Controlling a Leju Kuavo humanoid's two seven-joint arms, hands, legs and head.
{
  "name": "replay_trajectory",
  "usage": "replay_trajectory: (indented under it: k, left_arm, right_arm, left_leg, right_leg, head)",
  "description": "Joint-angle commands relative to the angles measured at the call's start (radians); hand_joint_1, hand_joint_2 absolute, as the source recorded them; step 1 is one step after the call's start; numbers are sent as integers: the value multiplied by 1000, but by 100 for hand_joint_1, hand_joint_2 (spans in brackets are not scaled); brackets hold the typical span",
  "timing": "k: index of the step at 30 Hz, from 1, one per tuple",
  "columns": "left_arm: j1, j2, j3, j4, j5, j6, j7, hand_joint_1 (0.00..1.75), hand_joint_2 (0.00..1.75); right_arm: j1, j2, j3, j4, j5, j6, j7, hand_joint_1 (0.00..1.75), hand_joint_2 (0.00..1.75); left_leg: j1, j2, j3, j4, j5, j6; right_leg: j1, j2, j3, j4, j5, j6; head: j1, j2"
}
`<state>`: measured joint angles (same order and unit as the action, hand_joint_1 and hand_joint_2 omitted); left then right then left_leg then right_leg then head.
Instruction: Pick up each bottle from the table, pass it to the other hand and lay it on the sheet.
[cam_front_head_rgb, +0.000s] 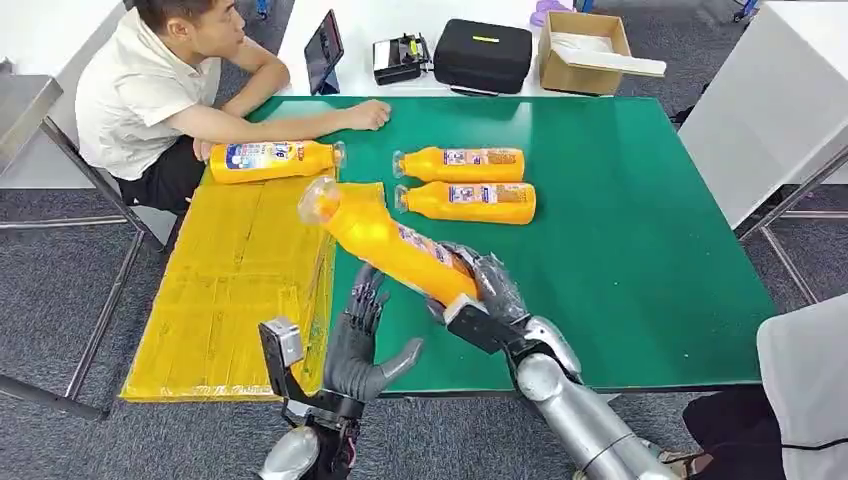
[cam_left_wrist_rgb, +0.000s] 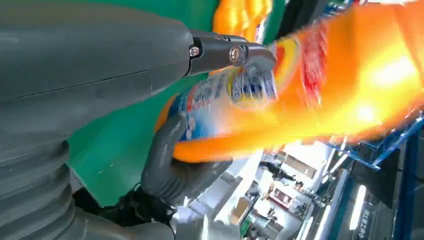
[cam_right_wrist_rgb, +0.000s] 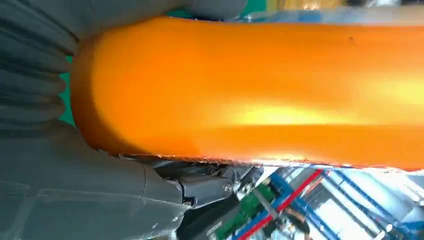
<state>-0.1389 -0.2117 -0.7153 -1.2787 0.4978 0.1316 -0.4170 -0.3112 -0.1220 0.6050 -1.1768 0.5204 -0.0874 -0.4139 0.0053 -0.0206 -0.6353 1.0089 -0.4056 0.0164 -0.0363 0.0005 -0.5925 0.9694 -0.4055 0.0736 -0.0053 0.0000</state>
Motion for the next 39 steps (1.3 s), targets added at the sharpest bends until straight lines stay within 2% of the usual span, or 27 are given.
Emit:
replay_trajectory:
  k: [1,5,7,12,17,21,27,33,39]
  left_arm:
    - [-44,15,-4,-16,18,10,12,0,175]
    - [-36,14,38,-11,120,-29,77,0,175]
    - [-36,16,40,-22,111,-26,51,0,175]
    - [-41,4,66,-8,166,-21,77,0,175]
    - [-47,-6,123,27,254,2,106,0,175]
    - [-25,-26,154,-6,276,17,71,0,175]
    - [-25,-27,153,-19,274,23,71,0,175]
    - [-38,-30,193,-76,266,47,36,0,175]
    - [-38,-31,198,-81,267,47,33,0,175]
  right_arm:
    - [-88,47,126,164,57,-25,7,171,175]
    - [-72,53,146,163,61,-55,7,175,175]
    - [-69,47,153,172,76,-80,15,168,175]
    - [-75,44,185,183,141,-152,17,159,175]
    - [-65,67,182,159,112,-180,-3,161,175]
    - [-56,75,188,149,94,-175,-6,148,175]
    - [-55,78,190,151,93,-176,-7,148,175]
    - [-55,89,207,134,88,-165,-12,162,175]
    - [-53,89,207,130,83,-164,-15,162,175]
  left_leg:
    - [1,4,4,0,-2,-1]
    - [2,3,5,0,-3,-1]
    - [2,3,6,0,-3,-1]
    - [2,2,4,0,-2,-1]
    - [1,2,3,0,-1,-1]
    - [2,3,4,1,-3,-1]
    - [1,2,2,0,-2,0]
    - [1,3,3,1,-3,-1]
    - [1,2,1,1,-1,-1]
  right_leg:
    - [2,2,3,-1,-1,-4]
    - [2,1,5,-1,-2,-5]
    - [3,2,6,-1,-2,-5]
    - [3,1,4,-1,-2,-5]
    - [2,1,2,-1,-1,-4]
    - [3,1,4,-1,-2,-5]
    - [1,0,2,-1,-1,-3]
    - [2,1,3,0,-2,-5]
    - [2,1,1,0,-1,-4]
  head:
    - [0,0]
    - [0,0]
    - [0,0]
    - [0,0]
    - [0,0]
    - [0,0]
    - [0,0]
    - [0,0]
    - [0,0]
